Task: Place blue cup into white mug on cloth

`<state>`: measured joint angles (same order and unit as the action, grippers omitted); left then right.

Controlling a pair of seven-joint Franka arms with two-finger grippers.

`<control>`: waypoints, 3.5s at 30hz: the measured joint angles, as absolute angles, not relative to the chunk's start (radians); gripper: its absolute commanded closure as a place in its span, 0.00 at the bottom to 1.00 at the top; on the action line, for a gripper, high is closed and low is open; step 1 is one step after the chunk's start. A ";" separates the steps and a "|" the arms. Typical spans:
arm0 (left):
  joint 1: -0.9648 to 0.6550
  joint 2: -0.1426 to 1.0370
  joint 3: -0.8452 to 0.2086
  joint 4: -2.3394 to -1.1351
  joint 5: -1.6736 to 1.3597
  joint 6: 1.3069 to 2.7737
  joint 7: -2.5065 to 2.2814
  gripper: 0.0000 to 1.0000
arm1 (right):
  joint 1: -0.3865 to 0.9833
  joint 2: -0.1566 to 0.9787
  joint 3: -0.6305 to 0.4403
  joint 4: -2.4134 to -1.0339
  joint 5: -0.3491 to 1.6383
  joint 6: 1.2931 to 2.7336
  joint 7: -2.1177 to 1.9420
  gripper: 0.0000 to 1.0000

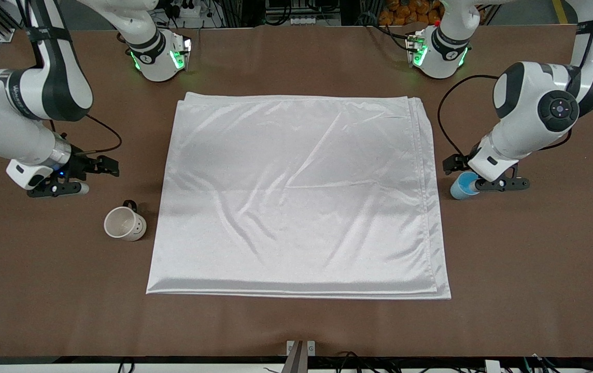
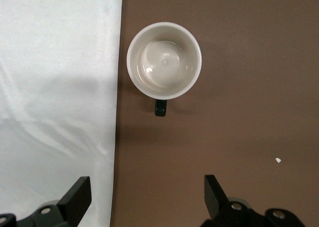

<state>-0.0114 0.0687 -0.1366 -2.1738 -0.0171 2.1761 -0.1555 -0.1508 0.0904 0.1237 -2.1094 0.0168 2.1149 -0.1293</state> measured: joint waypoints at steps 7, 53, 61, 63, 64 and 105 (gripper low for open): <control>0.014 0.087 -0.136 -2.205 -0.017 2.222 -0.155 0.00 | -0.151 0.149 0.123 -2.110 0.017 2.175 -0.129 0.02; 0.048 0.289 -0.135 -2.285 -0.013 2.502 -0.155 0.35 | -0.151 0.356 0.122 -2.110 0.016 2.409 -0.131 0.21; 0.049 0.300 -0.135 -2.285 0.011 2.511 -0.155 1.00 | -0.151 0.381 0.122 -2.110 0.015 2.433 -0.133 0.48; 0.049 0.300 -0.135 -2.285 0.015 2.512 -0.155 1.00 | -0.151 0.381 0.122 -2.110 0.013 2.433 -0.133 0.57; 0.049 0.300 -0.135 -2.284 0.016 2.512 -0.155 1.00 | -0.151 0.381 0.122 -2.110 0.010 2.433 -0.133 0.62; 0.049 0.113 -0.146 -2.017 0.025 2.166 -0.149 1.00 | -0.064 0.337 0.133 -1.938 -0.018 2.222 -0.118 1.00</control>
